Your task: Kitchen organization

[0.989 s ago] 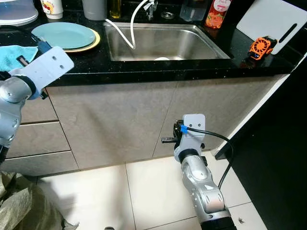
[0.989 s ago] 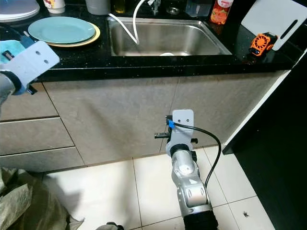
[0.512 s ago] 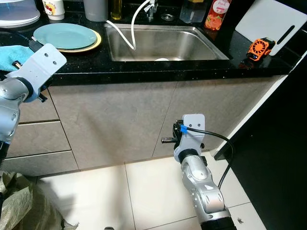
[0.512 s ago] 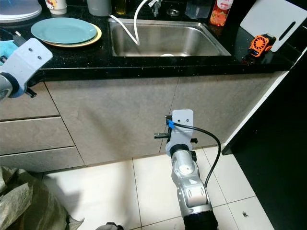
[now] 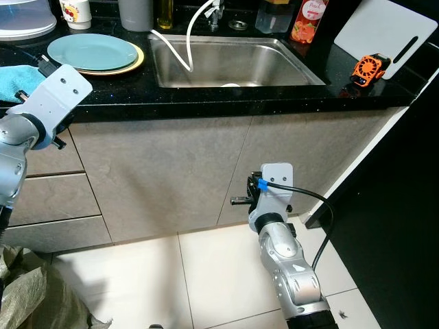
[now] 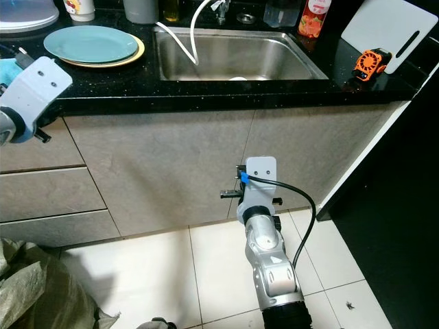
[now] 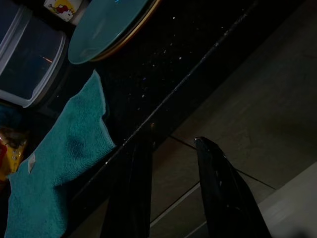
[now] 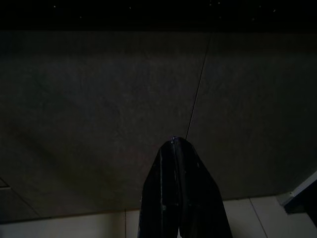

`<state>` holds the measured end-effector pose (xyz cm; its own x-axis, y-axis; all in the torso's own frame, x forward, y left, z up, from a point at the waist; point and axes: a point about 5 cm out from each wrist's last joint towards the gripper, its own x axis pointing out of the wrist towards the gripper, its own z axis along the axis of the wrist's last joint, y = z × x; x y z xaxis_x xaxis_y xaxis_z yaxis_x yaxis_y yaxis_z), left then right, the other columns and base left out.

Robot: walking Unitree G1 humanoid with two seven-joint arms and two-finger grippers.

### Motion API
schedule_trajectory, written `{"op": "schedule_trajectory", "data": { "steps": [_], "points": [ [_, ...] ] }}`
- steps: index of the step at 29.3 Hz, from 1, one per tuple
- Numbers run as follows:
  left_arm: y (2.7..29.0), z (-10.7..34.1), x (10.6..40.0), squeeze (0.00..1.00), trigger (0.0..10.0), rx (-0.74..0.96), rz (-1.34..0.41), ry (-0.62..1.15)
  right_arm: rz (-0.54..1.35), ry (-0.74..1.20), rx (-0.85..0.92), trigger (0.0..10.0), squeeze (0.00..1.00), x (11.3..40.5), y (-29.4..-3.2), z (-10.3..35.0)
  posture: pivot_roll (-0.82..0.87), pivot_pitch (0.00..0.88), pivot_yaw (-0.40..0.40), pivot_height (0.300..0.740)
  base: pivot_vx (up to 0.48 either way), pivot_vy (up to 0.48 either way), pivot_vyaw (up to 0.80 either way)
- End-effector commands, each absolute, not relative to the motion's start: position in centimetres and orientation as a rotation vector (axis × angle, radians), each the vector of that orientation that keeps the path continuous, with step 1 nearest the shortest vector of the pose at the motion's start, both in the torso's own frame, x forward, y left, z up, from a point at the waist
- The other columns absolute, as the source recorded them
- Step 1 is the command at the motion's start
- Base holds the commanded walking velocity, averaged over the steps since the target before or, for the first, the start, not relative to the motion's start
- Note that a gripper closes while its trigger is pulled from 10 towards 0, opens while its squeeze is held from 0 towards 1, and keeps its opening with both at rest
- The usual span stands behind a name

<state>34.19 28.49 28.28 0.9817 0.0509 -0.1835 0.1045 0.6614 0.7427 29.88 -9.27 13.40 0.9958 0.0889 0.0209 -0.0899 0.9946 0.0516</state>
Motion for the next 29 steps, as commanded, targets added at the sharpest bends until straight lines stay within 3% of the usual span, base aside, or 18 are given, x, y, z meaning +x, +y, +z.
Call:
{"op": "schedule_trajectory", "data": {
  "steps": [1, 29],
  "points": [
    [28.12, 27.46, 34.29, 0.0, 10.0, 0.831, -0.056, 0.207, 0.081, 0.003, 0.064, 10.0, 0.0, 29.66, -9.3, 12.94, 0.25, 0.097, -0.078, 0.74, 0.0, 0.0, 0.0],
    [28.72, 26.66, 34.93, 0.0, 10.0, 0.827, -0.049, 0.218, 0.095, 0.006, 0.052, 10.0, 0.0, 29.84, -9.19, 12.68, 0.27, 0.067, -0.083, 0.74, 0.0, 0.0, 0.0]
  ]
}}
